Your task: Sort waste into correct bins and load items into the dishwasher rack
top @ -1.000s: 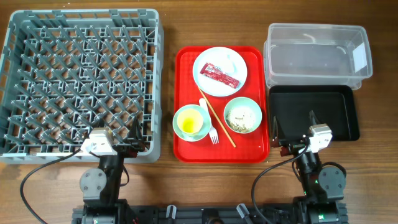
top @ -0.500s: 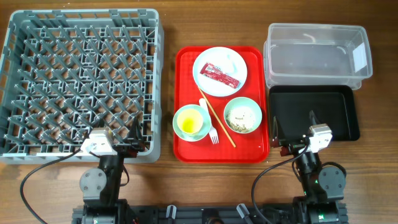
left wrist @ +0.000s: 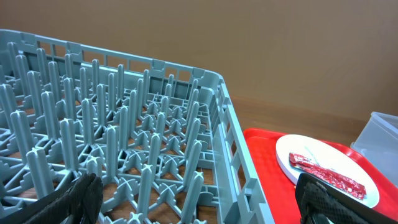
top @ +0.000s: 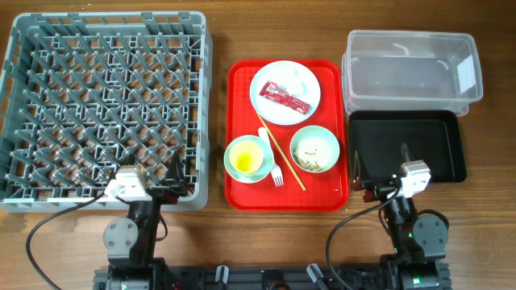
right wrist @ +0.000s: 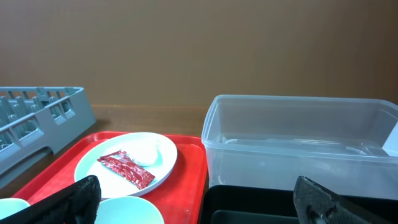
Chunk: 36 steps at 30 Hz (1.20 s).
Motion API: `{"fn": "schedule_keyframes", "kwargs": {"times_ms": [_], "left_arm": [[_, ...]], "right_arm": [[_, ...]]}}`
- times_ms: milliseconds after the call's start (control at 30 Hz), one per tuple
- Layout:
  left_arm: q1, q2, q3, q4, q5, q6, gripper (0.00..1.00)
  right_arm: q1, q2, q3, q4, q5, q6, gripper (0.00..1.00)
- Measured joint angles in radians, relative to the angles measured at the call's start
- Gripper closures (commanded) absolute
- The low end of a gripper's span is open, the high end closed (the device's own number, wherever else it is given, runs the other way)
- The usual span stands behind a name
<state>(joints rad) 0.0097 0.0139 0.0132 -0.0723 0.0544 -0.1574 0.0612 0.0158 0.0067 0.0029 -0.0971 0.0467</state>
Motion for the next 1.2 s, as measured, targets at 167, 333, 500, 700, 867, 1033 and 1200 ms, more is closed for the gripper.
{"fn": "schedule_keyframes", "kwargs": {"times_ms": [167, 333, 500, 700, 867, 1033, 1200], "left_arm": [[0.0, 0.0, 0.0, 0.0, -0.001, 0.0, 0.0], [0.0, 0.0, 0.0, 0.0, 0.0, 0.0, 0.0], [0.0, 0.0, 0.0, 0.001, 0.001, 0.0, 0.0], [0.0, 0.002, 0.005, -0.008, 0.004, -0.005, 0.0], [0.0, 0.09, 0.094, -0.102, 0.008, -0.021, 0.0], [0.0, 0.304, 0.257, -0.218, 0.008, -0.024, 0.0], [0.0, 0.596, 0.503, -0.372, 0.008, -0.024, 0.0]], "right_arm": [[0.0, 0.0, 0.0, 0.0, 0.0, 0.0, 0.0], [0.0, 0.0, 0.0, 0.0, 0.0, -0.004, 0.0], [0.0, 0.0, 0.0, 0.0, 0.0, -0.004, 0.0], [0.0, 0.002, 0.011, -0.034, 0.0, 0.015, 0.0], [0.0, 0.065, 0.12, -0.098, 0.0, 0.019, 0.0], [0.0, 0.273, 0.311, -0.169, 0.0, 0.02, 0.0], [0.0, 0.603, 0.574, -0.254, -0.046, 0.019, 0.0]]}}
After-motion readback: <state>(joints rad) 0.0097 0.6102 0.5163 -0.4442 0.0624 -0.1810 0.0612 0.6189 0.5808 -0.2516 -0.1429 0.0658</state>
